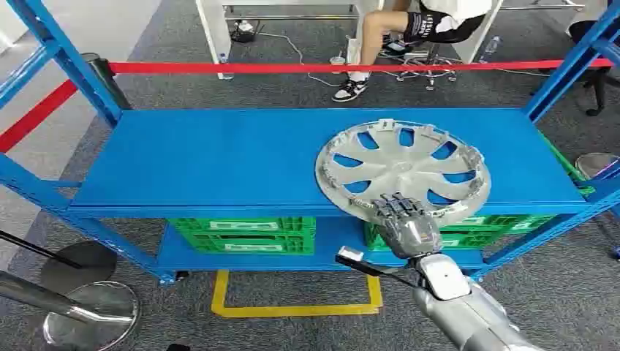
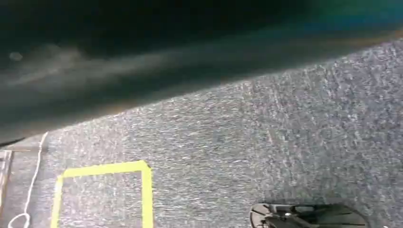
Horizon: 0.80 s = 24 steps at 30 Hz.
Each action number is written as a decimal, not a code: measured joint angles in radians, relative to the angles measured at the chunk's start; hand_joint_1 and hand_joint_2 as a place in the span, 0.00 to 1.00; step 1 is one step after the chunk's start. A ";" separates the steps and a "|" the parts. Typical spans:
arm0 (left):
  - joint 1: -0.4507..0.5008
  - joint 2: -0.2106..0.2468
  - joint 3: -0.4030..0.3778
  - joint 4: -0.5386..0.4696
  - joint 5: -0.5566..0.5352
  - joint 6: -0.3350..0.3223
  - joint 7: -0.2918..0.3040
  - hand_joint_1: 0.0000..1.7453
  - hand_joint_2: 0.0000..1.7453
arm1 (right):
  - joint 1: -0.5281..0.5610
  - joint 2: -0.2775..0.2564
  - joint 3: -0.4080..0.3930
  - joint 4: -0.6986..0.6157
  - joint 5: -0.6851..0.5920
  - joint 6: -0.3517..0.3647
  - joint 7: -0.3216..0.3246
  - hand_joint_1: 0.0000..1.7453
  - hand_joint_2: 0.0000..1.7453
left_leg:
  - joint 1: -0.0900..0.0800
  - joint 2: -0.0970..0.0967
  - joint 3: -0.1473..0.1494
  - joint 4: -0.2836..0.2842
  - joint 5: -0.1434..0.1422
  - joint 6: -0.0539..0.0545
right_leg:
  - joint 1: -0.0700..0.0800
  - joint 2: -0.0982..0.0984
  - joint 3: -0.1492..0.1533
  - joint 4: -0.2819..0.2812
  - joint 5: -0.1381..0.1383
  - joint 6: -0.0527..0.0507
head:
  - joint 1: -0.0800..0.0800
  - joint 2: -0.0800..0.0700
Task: Take the parts from the cabinet and place them on the table.
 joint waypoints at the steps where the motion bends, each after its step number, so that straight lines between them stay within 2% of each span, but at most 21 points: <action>1: 0.000 0.000 0.000 0.000 0.001 0.000 -0.003 0.00 0.00 | -0.003 0.000 0.003 -0.001 0.000 0.000 0.002 0.99 1.00 | 0.000 0.000 0.000 0.000 0.000 0.000 | 0.000 0.000 0.000 0.000 0.000 0.000 | 0.000 0.000; 6: -0.001 0.000 0.001 0.000 0.002 -0.003 -0.014 0.00 0.00 | -0.016 0.000 0.010 -0.001 0.001 0.000 0.006 1.00 1.00 | 0.000 0.000 0.000 0.000 0.000 0.000 | 0.000 0.000 0.000 0.000 0.000 0.000 | 0.000 0.000; 9: -0.001 0.000 0.001 0.000 0.005 -0.015 -0.054 0.00 0.00 | -0.015 0.000 0.015 -0.008 0.003 0.000 0.013 1.00 1.00 | 0.000 0.000 0.000 0.000 0.000 0.000 | 0.000 0.000 0.000 0.000 0.000 0.000 | 0.000 0.000; 12: -0.001 0.000 0.001 0.000 0.008 -0.017 -0.065 0.00 0.00 | -0.015 0.000 0.018 -0.013 0.002 0.000 0.018 1.00 1.00 | 0.000 0.000 0.000 0.000 0.000 0.000 | 0.000 0.000 0.000 0.000 0.000 0.000 | 0.000 0.000; 24: -0.001 0.000 0.002 0.000 0.012 0.011 -0.082 0.00 0.00 | 0.000 -0.005 0.022 -0.046 0.005 -0.001 0.026 1.00 1.00 | 0.000 0.000 0.000 0.000 0.000 0.000 | 0.000 0.000 0.000 0.000 0.000 0.000 | 0.000 0.000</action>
